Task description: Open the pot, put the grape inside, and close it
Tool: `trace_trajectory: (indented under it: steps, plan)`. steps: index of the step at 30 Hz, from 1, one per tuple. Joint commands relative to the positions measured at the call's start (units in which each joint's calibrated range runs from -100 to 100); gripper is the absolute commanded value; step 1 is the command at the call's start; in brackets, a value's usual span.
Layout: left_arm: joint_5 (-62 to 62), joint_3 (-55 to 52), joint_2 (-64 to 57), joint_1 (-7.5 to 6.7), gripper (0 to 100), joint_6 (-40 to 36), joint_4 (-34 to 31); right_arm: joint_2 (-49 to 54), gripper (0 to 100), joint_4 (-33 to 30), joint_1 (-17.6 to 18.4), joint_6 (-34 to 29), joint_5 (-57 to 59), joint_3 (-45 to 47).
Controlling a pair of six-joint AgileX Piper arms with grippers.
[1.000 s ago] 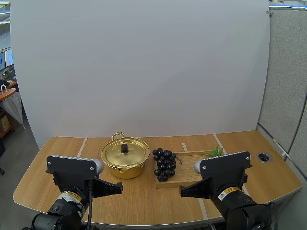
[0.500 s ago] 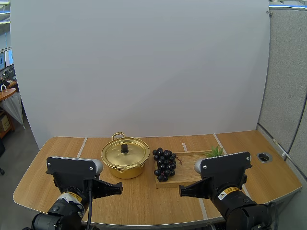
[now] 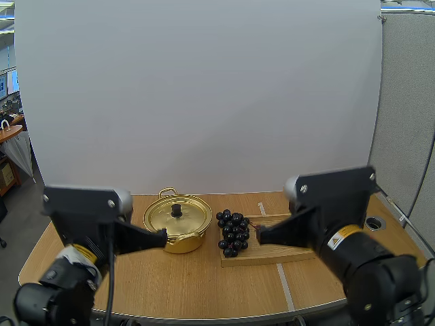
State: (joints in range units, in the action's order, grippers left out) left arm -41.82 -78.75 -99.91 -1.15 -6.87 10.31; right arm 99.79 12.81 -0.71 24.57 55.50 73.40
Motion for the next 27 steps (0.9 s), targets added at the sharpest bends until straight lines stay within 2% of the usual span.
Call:
trace_trajectory:
  steps: [1,7,10,17,22,27]
  plan:
    - [-4.48,5.59,-0.09,-0.13,0,0.76,-0.32,0.21,0,-0.29,-0.17,0.2,8.17,-5.05]
    - [-25.03,15.87,-0.09,-0.13,0,1.1,-0.32,0.21,0,-0.65,-0.17,0.2,27.79,-11.09]
    - [-34.25,19.26,-0.09,-0.13,0,1.21,-0.32,0.21,0,-0.52,-0.17,0.2,32.53,-12.12]
    - [-34.87,20.15,1.42,-0.13,0,3.24,-0.32,-3.12,0,-0.63,-0.17,-0.01,38.28,-12.12]
    - [-34.42,20.15,12.14,-0.13,0,3.24,-0.32,-13.54,0,-0.75,-0.17,-1.53,37.47,-12.12]
    - [-32.25,21.96,22.5,-0.13,0,3.35,-0.32,-23.29,0,-2.33,-0.17,-1.53,31.09,-12.43]
